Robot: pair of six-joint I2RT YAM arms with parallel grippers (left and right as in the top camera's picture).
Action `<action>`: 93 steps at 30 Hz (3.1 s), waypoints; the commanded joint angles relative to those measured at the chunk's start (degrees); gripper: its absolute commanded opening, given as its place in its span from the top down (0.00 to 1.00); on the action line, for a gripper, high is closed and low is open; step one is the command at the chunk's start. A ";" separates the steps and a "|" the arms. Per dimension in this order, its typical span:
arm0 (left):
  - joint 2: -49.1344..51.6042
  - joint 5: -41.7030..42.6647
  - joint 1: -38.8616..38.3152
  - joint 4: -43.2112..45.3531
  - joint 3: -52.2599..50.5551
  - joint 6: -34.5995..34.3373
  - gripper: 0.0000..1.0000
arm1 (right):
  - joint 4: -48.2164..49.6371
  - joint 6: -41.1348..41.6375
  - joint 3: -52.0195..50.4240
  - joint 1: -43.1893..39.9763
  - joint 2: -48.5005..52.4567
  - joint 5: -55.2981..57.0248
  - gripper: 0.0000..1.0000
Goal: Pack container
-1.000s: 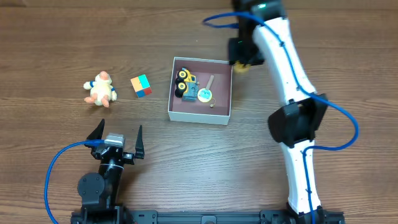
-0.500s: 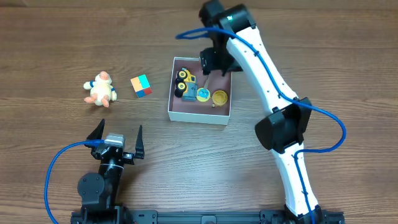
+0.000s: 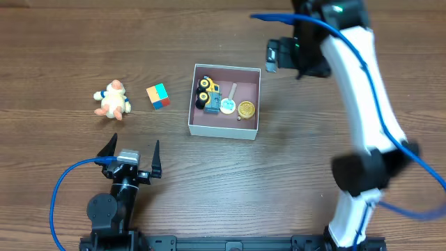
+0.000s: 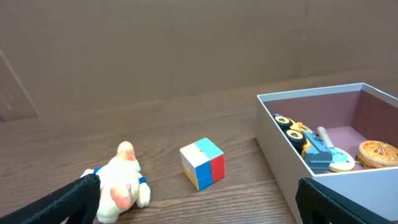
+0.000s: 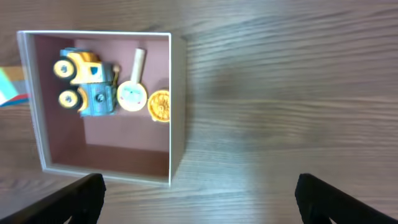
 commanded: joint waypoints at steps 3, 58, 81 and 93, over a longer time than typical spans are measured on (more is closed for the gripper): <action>-0.48 -0.13 -0.09 0.07 -0.17 0.46 0.00 | -0.15 -0.17 -17.07 -1.66 -20.52 4.48 0.00; -0.48 -0.13 -0.09 0.07 -0.17 0.46 0.00 | 68.48 12.81 -98.27 -4.83 -71.56 14.12 0.00; -0.48 8.35 -0.11 0.48 -0.15 -31.98 0.00 | 68.48 12.81 -98.27 -4.83 -71.56 14.12 0.00; 1.03 12.44 -0.09 -12.96 12.70 -21.11 0.00 | 68.48 12.81 -98.27 -4.83 -71.56 14.12 0.00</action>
